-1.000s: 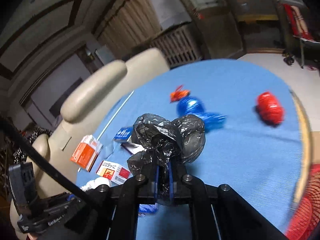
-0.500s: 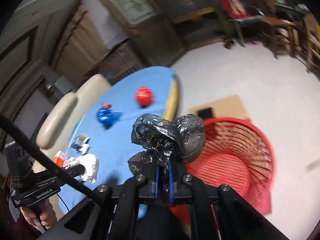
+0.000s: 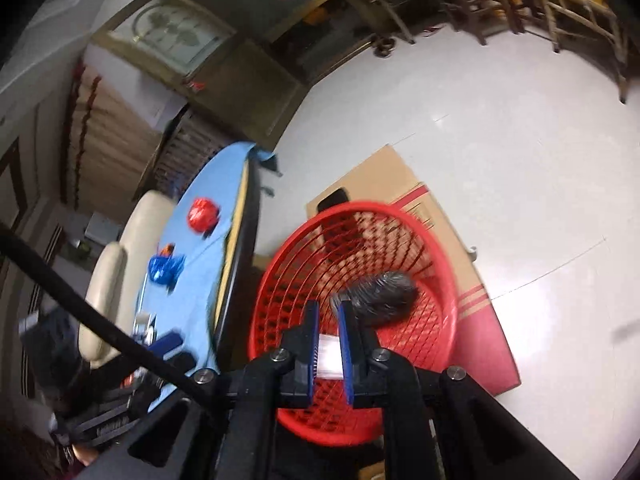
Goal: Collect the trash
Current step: 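Carry both to the red basket and release them from both tools, then grasp the red plastic bag with the right tool while the left tool grasps the blue foil packet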
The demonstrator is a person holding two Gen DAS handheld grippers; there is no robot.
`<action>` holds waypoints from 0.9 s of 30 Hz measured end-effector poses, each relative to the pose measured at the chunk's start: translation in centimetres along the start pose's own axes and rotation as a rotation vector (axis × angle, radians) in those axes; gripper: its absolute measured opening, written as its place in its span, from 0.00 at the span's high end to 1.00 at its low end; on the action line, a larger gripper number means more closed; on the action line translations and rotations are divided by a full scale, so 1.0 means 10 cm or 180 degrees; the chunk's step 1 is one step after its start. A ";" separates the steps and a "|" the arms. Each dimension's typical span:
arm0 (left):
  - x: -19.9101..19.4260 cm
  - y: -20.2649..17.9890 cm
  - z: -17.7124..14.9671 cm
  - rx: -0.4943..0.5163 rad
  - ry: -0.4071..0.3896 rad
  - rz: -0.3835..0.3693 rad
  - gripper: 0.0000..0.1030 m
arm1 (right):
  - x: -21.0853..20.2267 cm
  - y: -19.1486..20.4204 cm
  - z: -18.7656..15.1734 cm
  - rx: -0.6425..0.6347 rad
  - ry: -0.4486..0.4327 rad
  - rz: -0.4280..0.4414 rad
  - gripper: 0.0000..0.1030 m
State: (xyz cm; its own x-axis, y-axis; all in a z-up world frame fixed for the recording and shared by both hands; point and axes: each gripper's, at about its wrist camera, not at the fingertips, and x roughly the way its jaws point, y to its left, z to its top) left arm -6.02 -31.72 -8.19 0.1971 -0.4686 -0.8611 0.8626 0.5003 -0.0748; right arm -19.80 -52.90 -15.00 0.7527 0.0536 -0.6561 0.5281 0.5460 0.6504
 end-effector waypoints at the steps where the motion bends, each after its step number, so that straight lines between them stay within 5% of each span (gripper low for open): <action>1: -0.07 0.08 -0.03 -0.0044 -0.0041 0.0040 0.45 | 0.03 0.00 0.06 0.0039 -0.0011 0.0024 0.88; 8: -0.61 0.80 -0.47 -0.0508 -0.0400 0.0535 0.43 | 0.46 0.75 0.39 -0.0413 0.0042 0.0299 0.83; 10: -0.80 1.18 -0.72 -0.0800 -0.0469 0.0743 0.40 | 0.67 1.09 0.44 -0.0626 0.0116 0.0403 0.67; 12: -0.90 1.44 -0.90 -0.0996 -0.0489 0.0913 0.40 | 0.87 1.38 0.46 -0.0788 0.0144 0.0433 0.24; 17: -1.10 2.05 -1.27 -0.1455 -0.0517 0.1179 0.40 | 1.45 1.95 0.51 -0.1071 0.0115 0.0456 0.25; 25: -1.06 2.44 -1.40 -0.1792 -0.0478 0.0936 0.31 | 2.36 2.47 0.76 -0.1404 0.0172 0.0008 0.41; 27: -0.96 2.42 -1.32 -0.1795 -0.0438 0.0888 0.28 | 2.60 2.52 0.80 -0.1462 0.0298 -0.0126 0.53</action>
State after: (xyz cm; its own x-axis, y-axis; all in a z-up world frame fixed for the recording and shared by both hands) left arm 6.80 -5.48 -8.40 0.4688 -0.3359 -0.8169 0.4003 0.9052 -0.1425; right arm 16.27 -44.41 -12.60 0.6858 0.0889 -0.7224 0.3111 0.8614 0.4014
